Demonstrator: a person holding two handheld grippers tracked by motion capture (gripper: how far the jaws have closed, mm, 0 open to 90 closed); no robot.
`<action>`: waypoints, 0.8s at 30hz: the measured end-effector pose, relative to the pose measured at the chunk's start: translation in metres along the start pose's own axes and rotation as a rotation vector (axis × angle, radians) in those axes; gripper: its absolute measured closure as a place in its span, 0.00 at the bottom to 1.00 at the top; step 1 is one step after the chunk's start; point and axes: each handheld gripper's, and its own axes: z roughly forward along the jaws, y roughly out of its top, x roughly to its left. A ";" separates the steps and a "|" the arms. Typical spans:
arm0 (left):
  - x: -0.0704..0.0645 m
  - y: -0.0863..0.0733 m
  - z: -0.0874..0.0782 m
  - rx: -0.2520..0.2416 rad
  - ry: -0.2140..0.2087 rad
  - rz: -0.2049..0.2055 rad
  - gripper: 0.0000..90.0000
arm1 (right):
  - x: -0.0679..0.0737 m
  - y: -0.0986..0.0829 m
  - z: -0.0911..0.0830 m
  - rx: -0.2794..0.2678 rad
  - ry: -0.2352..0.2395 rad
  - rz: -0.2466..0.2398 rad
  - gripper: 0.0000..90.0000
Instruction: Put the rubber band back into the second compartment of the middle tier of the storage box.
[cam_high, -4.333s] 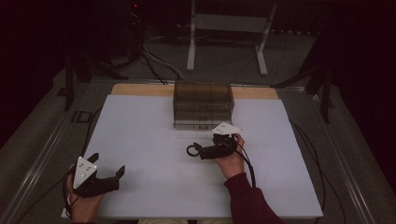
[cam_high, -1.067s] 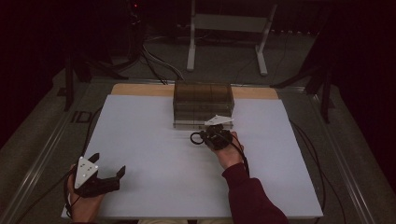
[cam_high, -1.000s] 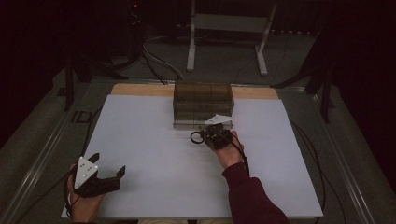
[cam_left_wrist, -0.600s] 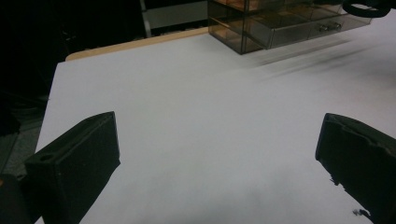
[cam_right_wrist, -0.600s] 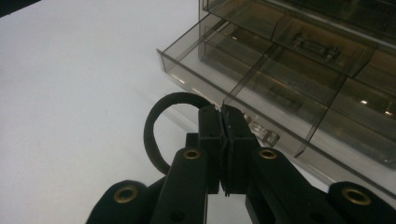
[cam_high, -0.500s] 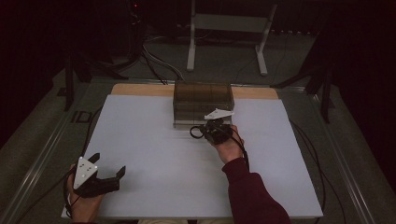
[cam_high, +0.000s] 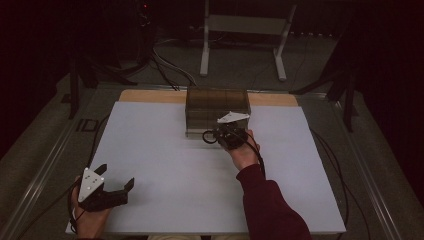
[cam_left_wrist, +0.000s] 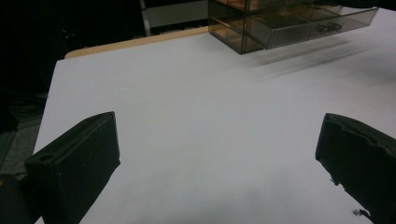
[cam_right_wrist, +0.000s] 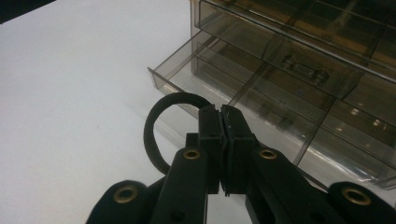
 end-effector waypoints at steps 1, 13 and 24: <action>0.000 0.000 0.000 -0.001 0.000 -0.002 0.00 | -0.001 0.000 0.001 0.003 0.003 0.003 0.98; -0.001 0.000 0.001 0.000 0.002 0.000 0.00 | -0.006 0.000 0.004 -0.002 -0.004 0.025 0.98; -0.001 0.000 0.001 0.002 0.001 0.002 0.00 | -0.010 0.007 0.007 -0.014 -0.018 0.038 0.98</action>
